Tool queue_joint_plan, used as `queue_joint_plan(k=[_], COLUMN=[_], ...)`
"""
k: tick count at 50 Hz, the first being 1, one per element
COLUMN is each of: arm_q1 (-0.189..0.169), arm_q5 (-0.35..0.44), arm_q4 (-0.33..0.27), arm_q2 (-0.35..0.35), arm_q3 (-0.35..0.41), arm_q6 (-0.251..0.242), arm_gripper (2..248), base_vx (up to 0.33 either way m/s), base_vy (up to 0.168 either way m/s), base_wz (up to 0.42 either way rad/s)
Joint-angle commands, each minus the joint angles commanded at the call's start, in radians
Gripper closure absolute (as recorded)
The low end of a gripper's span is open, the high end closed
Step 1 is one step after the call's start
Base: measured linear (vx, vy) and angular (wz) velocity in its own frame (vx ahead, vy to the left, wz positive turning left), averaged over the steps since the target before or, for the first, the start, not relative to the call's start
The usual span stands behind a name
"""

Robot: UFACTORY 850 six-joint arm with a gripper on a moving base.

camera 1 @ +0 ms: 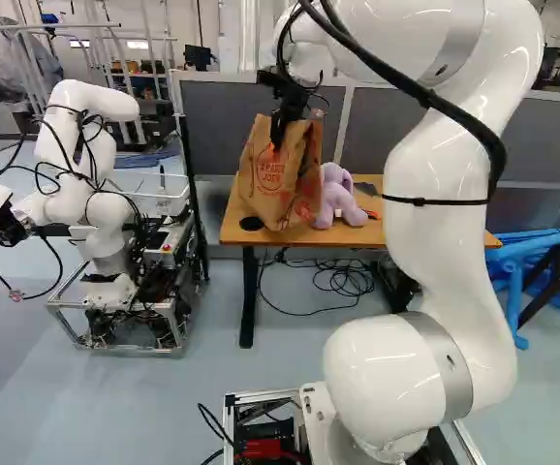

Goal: Pick up the bag on the ground and place it on the table

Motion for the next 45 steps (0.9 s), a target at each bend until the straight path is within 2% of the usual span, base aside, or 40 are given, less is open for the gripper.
queue_joint_plan(k=[12,45], arm_q1=[-0.001,0.0], arm_q5=[0.0,0.0], arm_q4=[0.0,0.0], arm_q2=[-0.046,-0.133], arm_q3=[-0.047,-0.079], arm_q6=[0.0,0.0], arm_gripper=[229,229], base_vx=[0.0,0.0], base_vy=[0.0,0.0], base_wz=[0.0,0.0])
